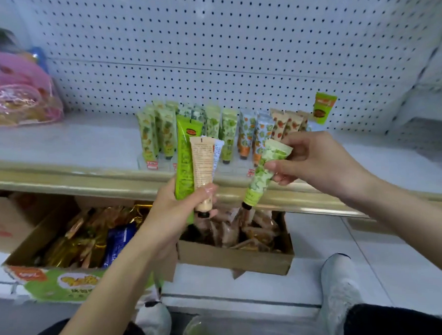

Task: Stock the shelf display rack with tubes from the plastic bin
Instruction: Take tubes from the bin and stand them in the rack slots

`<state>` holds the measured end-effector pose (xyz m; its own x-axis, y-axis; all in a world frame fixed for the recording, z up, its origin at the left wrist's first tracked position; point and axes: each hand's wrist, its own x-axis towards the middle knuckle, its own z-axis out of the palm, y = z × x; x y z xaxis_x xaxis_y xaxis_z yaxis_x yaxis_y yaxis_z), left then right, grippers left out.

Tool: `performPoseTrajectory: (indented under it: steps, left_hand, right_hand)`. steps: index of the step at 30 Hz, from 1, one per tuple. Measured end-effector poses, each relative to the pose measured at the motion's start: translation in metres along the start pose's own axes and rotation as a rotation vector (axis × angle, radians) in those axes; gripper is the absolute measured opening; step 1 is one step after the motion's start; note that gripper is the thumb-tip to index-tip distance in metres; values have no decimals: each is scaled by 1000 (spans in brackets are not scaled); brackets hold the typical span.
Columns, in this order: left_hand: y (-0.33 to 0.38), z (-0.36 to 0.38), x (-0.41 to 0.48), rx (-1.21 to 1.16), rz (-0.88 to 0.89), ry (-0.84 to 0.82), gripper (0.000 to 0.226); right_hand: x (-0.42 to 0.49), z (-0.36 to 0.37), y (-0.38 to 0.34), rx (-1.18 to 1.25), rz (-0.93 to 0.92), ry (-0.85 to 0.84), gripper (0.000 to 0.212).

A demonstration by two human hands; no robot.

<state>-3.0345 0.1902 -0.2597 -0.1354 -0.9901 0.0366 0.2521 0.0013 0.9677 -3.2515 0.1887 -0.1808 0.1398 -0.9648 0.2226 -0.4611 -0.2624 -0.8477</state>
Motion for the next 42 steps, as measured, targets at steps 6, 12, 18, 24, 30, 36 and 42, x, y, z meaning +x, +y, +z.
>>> performPoseTrajectory:
  steps: [6,12,18,24,30,36,42]
  left_hand:
    - [4,-15,26,-4,46,26,46]
    - [-8,-29,54,-35,103,72,44]
    - [-12,-35,58,-49,107,24,51]
    - [-13,-44,61,-75,111,46,50]
    - [-14,-45,60,-76,110,47,51]
    - [-14,-45,61,-74,108,31,50]
    - [-14,-44,61,-91,106,42,54]
  right_hand:
    - [40,6,-20,-111,-27,-40,19]
    - [79,13,-25,-221,-77,100,10]
    - [101,38,-6,-246,-97,216,17]
    - [108,54,0,-264,-123,200,17]
    - [112,63,-2,-290,-101,160,15]
    - [120,69,3,-328,-42,132,13]
    - [122,69,1,-352,10,91,19]
